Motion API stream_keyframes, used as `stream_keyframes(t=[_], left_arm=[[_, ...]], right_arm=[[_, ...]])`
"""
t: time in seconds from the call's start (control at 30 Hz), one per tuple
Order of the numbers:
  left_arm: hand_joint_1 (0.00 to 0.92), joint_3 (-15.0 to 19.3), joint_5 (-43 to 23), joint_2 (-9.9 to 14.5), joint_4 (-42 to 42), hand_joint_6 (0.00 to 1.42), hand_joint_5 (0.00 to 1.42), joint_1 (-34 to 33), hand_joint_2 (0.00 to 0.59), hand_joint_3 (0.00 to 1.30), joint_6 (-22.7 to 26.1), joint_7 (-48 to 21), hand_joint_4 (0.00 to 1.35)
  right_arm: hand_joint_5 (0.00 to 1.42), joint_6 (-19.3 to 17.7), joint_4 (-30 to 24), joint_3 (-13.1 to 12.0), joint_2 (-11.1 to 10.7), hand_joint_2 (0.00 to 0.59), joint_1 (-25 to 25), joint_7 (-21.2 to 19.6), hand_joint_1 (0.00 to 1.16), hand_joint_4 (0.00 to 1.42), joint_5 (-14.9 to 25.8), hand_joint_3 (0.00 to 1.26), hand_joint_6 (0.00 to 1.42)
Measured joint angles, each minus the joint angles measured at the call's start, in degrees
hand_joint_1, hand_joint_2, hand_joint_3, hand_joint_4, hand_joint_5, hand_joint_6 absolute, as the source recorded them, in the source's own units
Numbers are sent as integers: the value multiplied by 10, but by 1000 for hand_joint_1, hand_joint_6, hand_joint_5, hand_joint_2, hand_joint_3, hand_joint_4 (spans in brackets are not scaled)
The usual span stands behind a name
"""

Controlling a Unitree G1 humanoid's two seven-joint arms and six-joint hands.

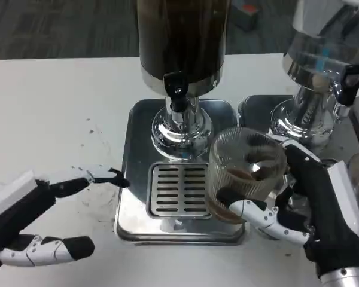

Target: Grasp the cup under the faucet to collect the drink, then remove the cup.

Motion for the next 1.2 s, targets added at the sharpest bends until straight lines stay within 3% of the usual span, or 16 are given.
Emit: stream_keyframes(t=[0.53,0.77,1.2], left_arm=[[0,-8,0,34,-32,231,174,47,116,289,-42,5,182],[0,17,38,36,-49,228,165,58,115,256,-87,33,171],[0,16,48,41,-50,228,157,69,115,251,-101,59,152]], right_arm=[[895,0,-61,8,-5,193,66,13,853,636,-3,561,1147],[895,0,-68,8,-6,196,78,20,853,636,-3,563,1148],[904,0,-89,14,-5,199,107,23,853,636,-3,568,1149]])
